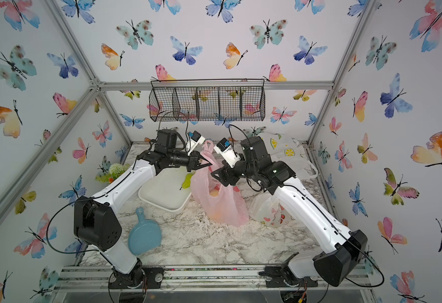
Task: Place the pears into plastic bags & tie knots
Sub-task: Tie the plastic bag at the center of the board.
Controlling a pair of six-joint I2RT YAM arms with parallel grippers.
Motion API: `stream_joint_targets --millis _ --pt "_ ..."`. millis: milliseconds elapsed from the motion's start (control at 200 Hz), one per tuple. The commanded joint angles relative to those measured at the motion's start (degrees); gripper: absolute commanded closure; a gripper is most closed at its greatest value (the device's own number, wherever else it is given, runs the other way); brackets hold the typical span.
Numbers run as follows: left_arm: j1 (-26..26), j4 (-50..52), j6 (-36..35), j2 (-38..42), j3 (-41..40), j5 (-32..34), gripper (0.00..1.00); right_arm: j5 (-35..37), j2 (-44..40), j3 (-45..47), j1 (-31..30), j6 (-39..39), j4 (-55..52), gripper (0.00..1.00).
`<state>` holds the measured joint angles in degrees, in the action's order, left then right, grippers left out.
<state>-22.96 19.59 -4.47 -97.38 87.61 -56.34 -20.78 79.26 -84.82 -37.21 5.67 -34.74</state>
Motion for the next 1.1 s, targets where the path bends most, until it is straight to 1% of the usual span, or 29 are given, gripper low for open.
stream_joint_targets --millis 0,100,125,170,180,215,220,285,350,390,450,501,576,656,816,906,961,1096 --pt "0.37 0.75 -0.46 1.45 0.85 -0.02 1.0 3.02 -0.17 1.02 0.56 1.1 -2.82 0.36" --pt "0.37 0.71 -0.5 1.43 1.13 -0.41 1.0 3.38 1.17 1.17 0.56 1.01 -2.79 0.49" --pt "0.37 0.71 -0.48 1.49 1.1 -0.49 1.0 3.93 1.47 1.17 0.56 1.01 -2.72 0.54" --pt "0.37 0.71 -0.53 1.5 0.98 -0.52 1.0 4.21 1.75 1.28 0.56 1.09 -2.36 0.6" --pt "0.37 0.75 -0.56 1.54 0.98 -0.57 1.0 4.17 1.77 1.32 0.56 1.14 -2.16 0.63" --pt "0.37 0.95 -0.63 1.5 0.99 -0.72 1.0 4.02 1.85 1.43 0.56 1.11 -1.73 0.68" --pt "0.37 1.0 -0.67 1.5 0.98 -0.76 1.0 3.93 1.86 1.41 0.56 1.1 -1.56 0.7" --pt "0.37 2.19 -1.71 1.45 1.17 -1.57 1.0 3.49 2.31 1.11 0.55 1.2 -0.87 0.81" --pt "0.37 4.87 -3.54 1.33 1.7 -2.74 1.0 3.45 3.35 0.31 0.52 1.84 -0.92 0.87" --pt "0.37 7.05 -5.41 1.25 2.13 -3.28 0.97 3.62 4.14 -0.36 0.56 2.62 -1.37 0.9" --pt "0.36 10.53 -8.69 1.11 2.79 -3.69 0.91 4.21 5.2 -1.24 0.47 3.62 -1.83 0.91" --pt "0.38 12.68 -10.82 0.93 3.25 -4.16 0.86 4.54 5.84 -1.81 0.4 4.55 -1.91 0.9" --pt "0.46 15.6 -14.42 0.37 4.37 -6.55 0.73 4.1 6.4 -2.4 0.21 5.59 -1.39 0.9" --pt "0.46 15.78 -15.5 -0.4 5.35 -6.99 0.61 3.23 7.42 -3.48 -0.16 6.32 -1.68 0.9" --pt "0.46 19.79 -19.23 -2.49 9.31 -8.4 0.48 2.9 8.36 -3.63 -0.23 7.25 -2.0 0.91" --pt "0.46 19.6 -19.72 -2.49 9.75 -8.1 0.44 1.47 8.58 -3.21 -0.23 7.44 -2.02 0.92" --pt "0.46 17.05 -17.19 -2.52 9.63 -7.38 0.44 0.17 8.76 -3.07 -0.39 7.65 -2.22 0.92" --pt "0.37 16.09 -15.01 -4.35 11.07 -7.29 0.5 -0.14 8.76 -2.81 -0.67 7.77 -2.01 0.92"
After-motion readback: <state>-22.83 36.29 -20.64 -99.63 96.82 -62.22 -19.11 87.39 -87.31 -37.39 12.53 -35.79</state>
